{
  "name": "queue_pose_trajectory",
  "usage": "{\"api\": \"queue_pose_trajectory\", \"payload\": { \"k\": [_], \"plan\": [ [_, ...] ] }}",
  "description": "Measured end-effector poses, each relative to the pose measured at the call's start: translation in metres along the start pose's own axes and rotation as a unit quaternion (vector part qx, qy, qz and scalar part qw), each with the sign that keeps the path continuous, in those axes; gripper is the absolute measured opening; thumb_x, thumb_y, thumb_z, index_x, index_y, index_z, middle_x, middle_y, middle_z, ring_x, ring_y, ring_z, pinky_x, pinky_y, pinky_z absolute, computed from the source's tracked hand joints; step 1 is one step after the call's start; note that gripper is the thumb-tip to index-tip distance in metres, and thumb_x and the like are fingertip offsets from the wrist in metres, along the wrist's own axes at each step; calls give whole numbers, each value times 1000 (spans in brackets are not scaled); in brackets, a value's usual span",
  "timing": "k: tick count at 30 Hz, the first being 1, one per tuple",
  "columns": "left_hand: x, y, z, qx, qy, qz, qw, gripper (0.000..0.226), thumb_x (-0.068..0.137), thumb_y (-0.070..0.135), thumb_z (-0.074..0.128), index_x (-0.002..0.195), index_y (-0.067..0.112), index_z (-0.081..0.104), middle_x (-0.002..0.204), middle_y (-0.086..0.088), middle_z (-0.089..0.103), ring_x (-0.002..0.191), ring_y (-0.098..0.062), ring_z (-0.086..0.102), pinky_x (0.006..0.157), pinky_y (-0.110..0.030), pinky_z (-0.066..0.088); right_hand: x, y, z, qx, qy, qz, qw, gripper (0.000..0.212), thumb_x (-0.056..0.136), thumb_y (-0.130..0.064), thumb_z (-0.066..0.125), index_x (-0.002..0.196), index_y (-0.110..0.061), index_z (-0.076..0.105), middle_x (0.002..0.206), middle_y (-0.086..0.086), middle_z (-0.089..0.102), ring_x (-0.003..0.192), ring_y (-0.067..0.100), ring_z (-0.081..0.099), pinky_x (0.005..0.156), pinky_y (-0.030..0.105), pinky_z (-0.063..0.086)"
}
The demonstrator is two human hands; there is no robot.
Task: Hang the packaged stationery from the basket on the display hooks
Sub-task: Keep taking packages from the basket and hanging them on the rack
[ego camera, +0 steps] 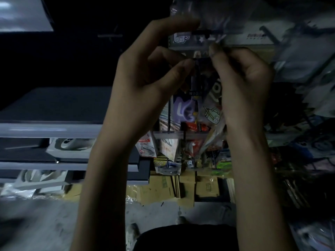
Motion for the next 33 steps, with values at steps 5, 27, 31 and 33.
{"api": "queue_pose_trajectory", "payload": {
  "k": [5, 27, 31, 33],
  "plan": [
    [-1, 2, 0, 22, 1, -19, 1000, 45, 102, -1, 62, 145, 10, 50, 89, -19, 69, 86, -27, 71, 79, -27, 57, -1, 1, 4, -8, 8, -4, 1000, 20, 97, -26, 71, 93, -7, 76, 80, -3, 74, 77, 1, 67, 69, 18, 50],
    [-4, 2, -1, 25, 5, -23, 999, 41, 105, 6, 62, 145, 8, 54, 88, -20, 68, 85, -17, 69, 78, -23, 53, -6, 8, 1, -9, 13, -12, 1000, 14, 97, -23, 72, 96, -10, 77, 86, -1, 78, 85, 7, 74, 73, 20, 54],
    [-4, 4, 0, 24, 12, -26, 999, 40, 105, 6, 62, 144, 8, 56, 83, -19, 66, 80, -7, 66, 74, -18, 50, -5, 2, 0, -13, 6, -33, 999, 14, 97, -23, 72, 91, -10, 76, 84, 1, 77, 80, 9, 72, 70, 21, 52],
    [-3, 4, -1, 22, 13, -23, 999, 39, 105, 6, 62, 143, 9, 56, 82, -18, 66, 79, -9, 67, 74, -20, 51, -5, 3, 0, -20, 3, -33, 999, 16, 97, -24, 71, 89, -10, 75, 81, 2, 76, 76, 7, 69, 66, 21, 50]
  ]
}}
Point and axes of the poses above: each hand's wrist, its own x-axis towards the middle knuckle, its own z-axis out of the palm, y = z × x, the point moved 4 cm from there along x, towards the middle knuckle
